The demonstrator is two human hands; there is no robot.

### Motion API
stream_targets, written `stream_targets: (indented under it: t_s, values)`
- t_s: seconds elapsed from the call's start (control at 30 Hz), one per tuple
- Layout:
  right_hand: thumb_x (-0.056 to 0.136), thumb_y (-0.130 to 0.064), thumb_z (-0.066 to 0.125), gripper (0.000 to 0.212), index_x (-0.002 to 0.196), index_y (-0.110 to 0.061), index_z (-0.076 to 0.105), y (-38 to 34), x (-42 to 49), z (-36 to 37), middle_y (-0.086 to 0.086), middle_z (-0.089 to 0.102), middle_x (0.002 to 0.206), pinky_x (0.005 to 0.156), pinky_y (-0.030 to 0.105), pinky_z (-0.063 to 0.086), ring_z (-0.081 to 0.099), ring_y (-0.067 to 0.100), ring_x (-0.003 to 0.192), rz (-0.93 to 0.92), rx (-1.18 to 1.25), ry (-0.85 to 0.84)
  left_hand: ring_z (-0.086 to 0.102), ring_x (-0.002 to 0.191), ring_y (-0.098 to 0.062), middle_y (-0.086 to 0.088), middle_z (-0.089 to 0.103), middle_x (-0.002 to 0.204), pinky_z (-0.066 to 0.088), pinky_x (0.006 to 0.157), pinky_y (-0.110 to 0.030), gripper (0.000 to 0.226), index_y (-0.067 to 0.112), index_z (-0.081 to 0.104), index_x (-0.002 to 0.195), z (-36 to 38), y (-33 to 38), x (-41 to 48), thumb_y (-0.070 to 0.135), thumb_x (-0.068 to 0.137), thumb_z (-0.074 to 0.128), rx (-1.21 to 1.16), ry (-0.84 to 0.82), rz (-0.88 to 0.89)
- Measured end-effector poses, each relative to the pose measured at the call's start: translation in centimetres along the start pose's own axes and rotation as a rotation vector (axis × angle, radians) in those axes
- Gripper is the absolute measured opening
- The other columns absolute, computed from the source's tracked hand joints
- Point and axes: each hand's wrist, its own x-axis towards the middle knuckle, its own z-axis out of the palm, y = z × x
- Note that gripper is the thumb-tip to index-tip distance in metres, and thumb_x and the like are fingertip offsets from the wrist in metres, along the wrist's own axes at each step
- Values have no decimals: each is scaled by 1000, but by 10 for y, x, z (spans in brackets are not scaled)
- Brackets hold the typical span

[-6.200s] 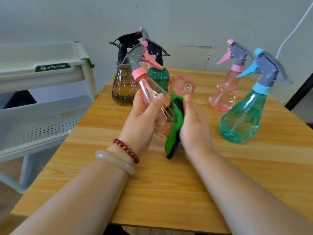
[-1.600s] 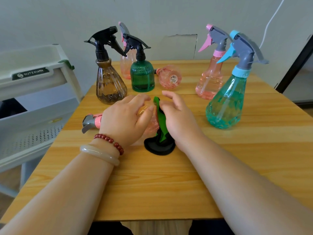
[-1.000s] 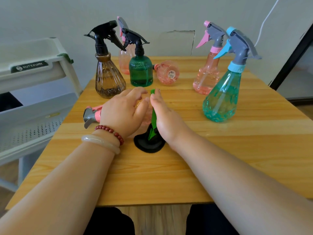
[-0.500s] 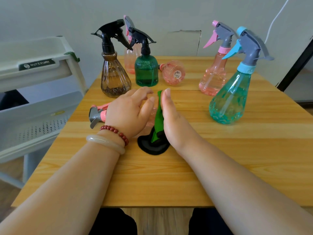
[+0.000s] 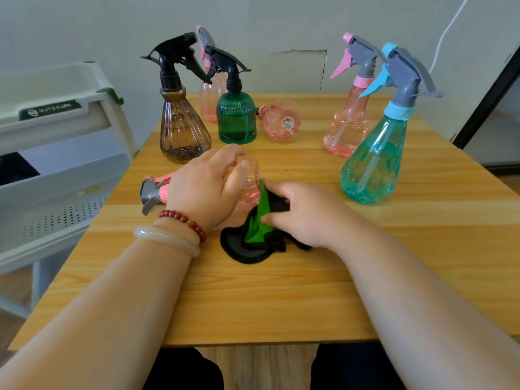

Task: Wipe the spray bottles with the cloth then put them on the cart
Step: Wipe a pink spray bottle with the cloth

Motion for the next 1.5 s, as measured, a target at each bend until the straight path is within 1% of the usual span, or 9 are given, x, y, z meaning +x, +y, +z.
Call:
stream_targets:
  t_s: [0.1, 0.2, 0.4, 0.5, 0.57, 0.67, 0.77, 1.33, 1.5]
  values:
    - [92, -30, 66, 9, 100, -28, 71, 5, 6, -3, -10, 67, 90, 63, 23, 45, 63, 14, 84, 27, 142, 278, 55, 86, -14, -2, 66, 109, 32, 59, -24, 61, 20, 60, 127, 0, -1, 0, 53, 91, 21, -2, 5, 10]
    - [90, -28, 68, 35, 63, -18, 48, 7, 17, -6, -5, 44, 71, 50, 23, 29, 44, 14, 60, 30, 18, 557, 51, 83, -9, 0, 65, 108, 31, 59, -14, 61, 21, 60, 127, 1, 0, 0, 53, 92, 22, 5, 11, 5]
    - [93, -27, 61, 5, 90, -26, 57, -10, 27, 15, -12, 59, 83, 57, 13, 39, 54, 6, 74, 32, 329, 537, 58, 87, -15, -1, 67, 112, 34, 60, -23, 58, 21, 60, 127, 2, 0, 0, 52, 93, 24, 11, 10, 3]
    - [96, -28, 52, 18, 88, -31, 68, -12, 21, 24, -9, 69, 95, 89, 28, 50, 63, 11, 94, 35, 774, 439, 62, 92, -19, -1, 67, 113, 33, 63, -25, 58, 23, 61, 126, 3, 0, 0, 52, 93, 23, 18, 11, 1]
    - [100, -32, 46, 30, 123, -29, 65, -12, 14, 30, -14, 65, 118, 106, 27, 40, 56, 1, 115, -60, 780, 375, 62, 92, -19, -1, 67, 113, 32, 60, -24, 58, 23, 61, 125, 3, 1, 1, 52, 92, 23, 21, 13, -5]
    - [106, -39, 30, 55, 155, -17, 21, -15, 9, 36, -9, 24, 160, 118, 18, 7, 17, 0, 146, -70, 597, 206, 61, 93, -18, -1, 67, 114, 33, 65, -25, 59, 22, 61, 126, 3, 3, 1, 51, 91, 22, 14, 0, -7]
    - [105, -49, 18, 61, 157, -18, 12, -10, 14, 34, -5, 5, 165, 108, 15, -1, 1, 4, 149, -43, 446, 132, 58, 90, -14, -1, 67, 113, 34, 67, -25, 60, 22, 61, 125, 2, 3, 1, 52, 91, 22, 0, 0, -8]
    - [103, -47, 33, 53, 151, -25, 35, -5, -8, 25, -17, 34, 154, 111, 13, 21, 28, -11, 134, -59, 695, 144, 61, 95, -18, -3, 66, 116, 34, 69, -26, 62, 21, 60, 127, 0, 3, 1, 50, 91, 19, 10, -1, -5]
    - [97, -64, 25, 67, 155, -32, 20, -10, -16, 25, -18, 20, 160, 118, 24, 14, 17, -1, 145, -4, 641, 31, 57, 91, -15, -2, 66, 115, 32, 67, -26, 59, 21, 60, 126, 0, 4, 1, 49, 92, 21, -6, -2, -19]
